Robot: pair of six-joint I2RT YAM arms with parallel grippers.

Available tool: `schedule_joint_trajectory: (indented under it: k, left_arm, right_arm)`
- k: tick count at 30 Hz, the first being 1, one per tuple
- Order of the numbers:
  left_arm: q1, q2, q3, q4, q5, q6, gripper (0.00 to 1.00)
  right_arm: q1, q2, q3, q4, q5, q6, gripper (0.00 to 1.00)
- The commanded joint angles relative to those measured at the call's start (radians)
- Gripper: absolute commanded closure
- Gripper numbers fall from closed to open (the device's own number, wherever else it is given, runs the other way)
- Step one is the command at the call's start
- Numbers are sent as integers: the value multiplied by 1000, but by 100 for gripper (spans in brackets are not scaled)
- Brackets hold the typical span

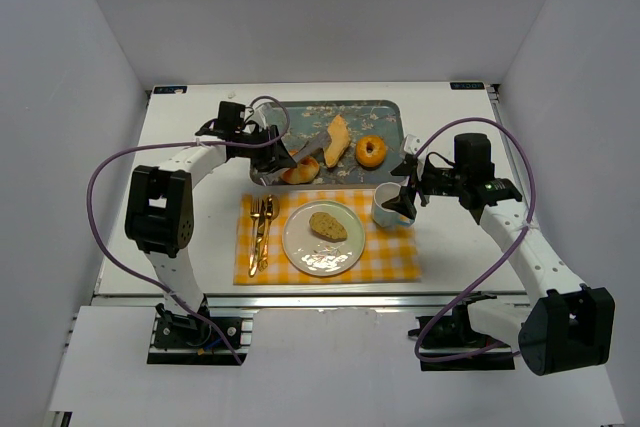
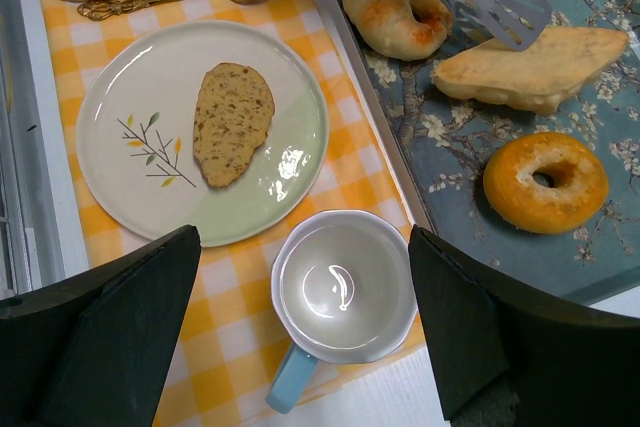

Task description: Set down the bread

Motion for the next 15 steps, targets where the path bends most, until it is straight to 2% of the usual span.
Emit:
schedule_joint_trajectory:
  k: [1, 9, 15]
  left_arm:
    - [-5, -2, 31, -7, 33, 30, 49]
    - [-15, 33, 60, -19, 50, 30, 53]
    - [-21, 31, 68, 4, 63, 10, 84]
  right_arm:
    - [-5, -16, -2, 28, -13, -1, 11]
    - [-5, -17, -5, 32, -13, -1, 11]
    - [-6, -22, -4, 26, -8, -1, 11]
